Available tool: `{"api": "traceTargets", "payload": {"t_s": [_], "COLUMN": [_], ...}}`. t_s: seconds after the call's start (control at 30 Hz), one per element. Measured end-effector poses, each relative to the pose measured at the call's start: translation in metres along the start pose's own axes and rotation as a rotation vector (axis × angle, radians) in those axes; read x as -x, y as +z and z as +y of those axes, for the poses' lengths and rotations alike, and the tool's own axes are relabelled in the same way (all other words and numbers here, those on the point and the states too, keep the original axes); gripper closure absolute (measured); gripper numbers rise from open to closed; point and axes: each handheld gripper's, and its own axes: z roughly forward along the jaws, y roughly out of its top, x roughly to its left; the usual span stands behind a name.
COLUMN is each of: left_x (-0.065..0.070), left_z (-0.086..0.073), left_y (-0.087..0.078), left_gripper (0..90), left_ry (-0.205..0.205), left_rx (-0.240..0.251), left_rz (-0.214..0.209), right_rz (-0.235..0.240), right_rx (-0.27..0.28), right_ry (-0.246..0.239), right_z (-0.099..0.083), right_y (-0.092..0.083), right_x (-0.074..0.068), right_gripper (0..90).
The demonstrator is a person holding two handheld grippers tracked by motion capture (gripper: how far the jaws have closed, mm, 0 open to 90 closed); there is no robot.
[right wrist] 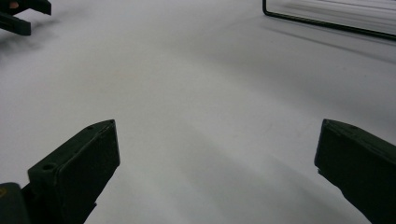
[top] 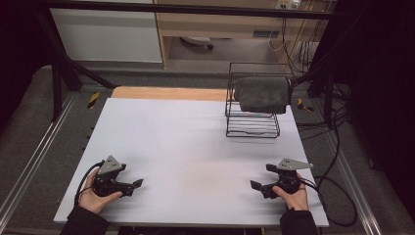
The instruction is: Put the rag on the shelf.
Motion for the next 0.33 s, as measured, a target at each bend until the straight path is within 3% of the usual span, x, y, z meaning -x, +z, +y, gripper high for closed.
{"api": "traceTargets", "payload": {"t_s": [0.33], "left_x": [-0.0032], "left_z": [-0.0053], "left_y": [-0.0014], "left_gripper": [6.7], "left_ry": [-0.001], "left_rx": [-0.007], "left_rz": [-0.006], "right_rz": [-0.017], "right_rx": [-0.020], "right_ry": [0.015], "right_z": [-0.0082], "right_y": [-0.0071], "right_x": [0.0044], "right_gripper": [0.8]}}
